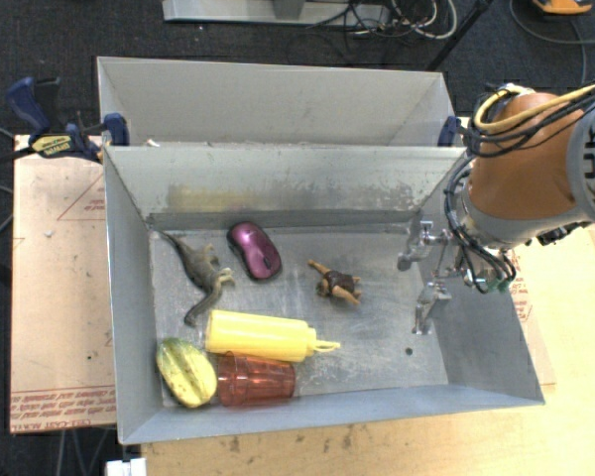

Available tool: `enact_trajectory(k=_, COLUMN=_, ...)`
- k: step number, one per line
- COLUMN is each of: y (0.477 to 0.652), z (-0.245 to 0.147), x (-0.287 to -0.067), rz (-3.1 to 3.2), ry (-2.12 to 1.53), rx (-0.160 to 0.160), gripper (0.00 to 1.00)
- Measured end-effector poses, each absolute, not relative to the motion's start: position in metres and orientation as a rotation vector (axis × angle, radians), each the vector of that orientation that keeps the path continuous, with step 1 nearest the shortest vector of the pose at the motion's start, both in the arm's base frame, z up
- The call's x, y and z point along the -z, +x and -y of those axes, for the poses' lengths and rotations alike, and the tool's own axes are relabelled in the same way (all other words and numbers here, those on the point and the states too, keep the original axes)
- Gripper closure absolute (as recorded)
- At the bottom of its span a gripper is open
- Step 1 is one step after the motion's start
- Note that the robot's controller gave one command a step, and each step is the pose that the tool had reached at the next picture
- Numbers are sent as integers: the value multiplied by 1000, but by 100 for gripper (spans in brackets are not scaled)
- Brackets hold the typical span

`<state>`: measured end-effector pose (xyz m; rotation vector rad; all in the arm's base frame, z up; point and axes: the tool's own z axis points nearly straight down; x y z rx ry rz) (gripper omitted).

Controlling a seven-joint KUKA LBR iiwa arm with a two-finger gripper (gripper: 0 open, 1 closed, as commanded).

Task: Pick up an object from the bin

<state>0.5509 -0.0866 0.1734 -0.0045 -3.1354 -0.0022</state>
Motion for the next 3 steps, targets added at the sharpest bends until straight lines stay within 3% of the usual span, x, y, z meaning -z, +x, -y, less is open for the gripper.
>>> enact_trajectory(k=1, y=553, z=86, x=-177, rz=3143, ry=-1, rx=1, gripper=0)
enact_trajectory(k=2, y=580, z=48, x=-132, rz=3152, ry=15, rx=-3, gripper=0)
enact_trajectory(k=3, y=561, z=10, x=-98, rz=3137, ry=-130, rx=3, gripper=0)
